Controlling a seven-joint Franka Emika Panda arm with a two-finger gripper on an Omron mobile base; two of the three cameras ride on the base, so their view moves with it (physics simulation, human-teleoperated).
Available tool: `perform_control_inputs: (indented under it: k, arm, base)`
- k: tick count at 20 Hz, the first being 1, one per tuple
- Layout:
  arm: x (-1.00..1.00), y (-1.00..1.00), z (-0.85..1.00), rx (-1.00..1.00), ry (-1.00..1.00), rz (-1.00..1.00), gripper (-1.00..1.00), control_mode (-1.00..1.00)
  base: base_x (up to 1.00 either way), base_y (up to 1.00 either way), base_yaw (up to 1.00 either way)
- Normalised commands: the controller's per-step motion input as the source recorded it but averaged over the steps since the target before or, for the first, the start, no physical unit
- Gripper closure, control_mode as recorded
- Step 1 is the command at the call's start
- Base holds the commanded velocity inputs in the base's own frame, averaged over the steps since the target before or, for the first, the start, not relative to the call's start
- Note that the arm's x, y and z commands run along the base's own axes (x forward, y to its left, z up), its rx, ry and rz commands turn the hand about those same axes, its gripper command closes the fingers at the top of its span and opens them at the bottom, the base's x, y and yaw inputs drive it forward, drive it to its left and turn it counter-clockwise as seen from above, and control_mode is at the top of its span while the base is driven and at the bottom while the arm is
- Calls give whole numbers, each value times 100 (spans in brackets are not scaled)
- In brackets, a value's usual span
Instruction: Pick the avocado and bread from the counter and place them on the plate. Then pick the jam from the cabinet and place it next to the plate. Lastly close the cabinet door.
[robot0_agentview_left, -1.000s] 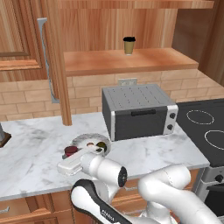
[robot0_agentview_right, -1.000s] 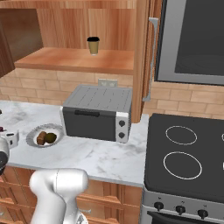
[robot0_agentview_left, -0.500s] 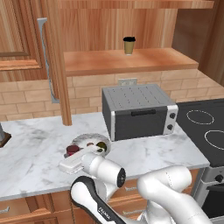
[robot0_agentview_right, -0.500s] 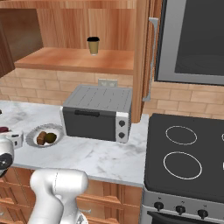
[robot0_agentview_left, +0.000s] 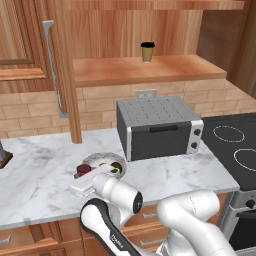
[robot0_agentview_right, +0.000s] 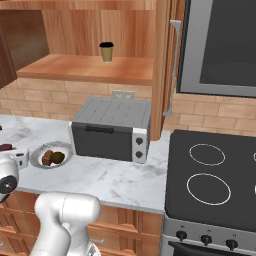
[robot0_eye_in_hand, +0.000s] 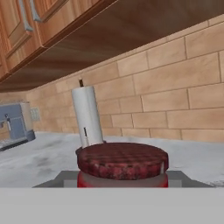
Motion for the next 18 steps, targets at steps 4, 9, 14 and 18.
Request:
perform_control_inputs:
  k: [4, 9, 14, 18]
  arm:
    - [23, 0, -1, 0, -2, -2, 100, -100]
    - [10, 0, -4, -1, 0, -1, -100, -100]
    - [9, 0, 0, 0, 0, -1, -100, -100]
    - [0, 0, 0, 0, 0, -5, -100, -100]
  base:
    - [0, 0, 0]
    - [0, 0, 0]
    - [0, 0, 0]
    - [0, 0, 0]
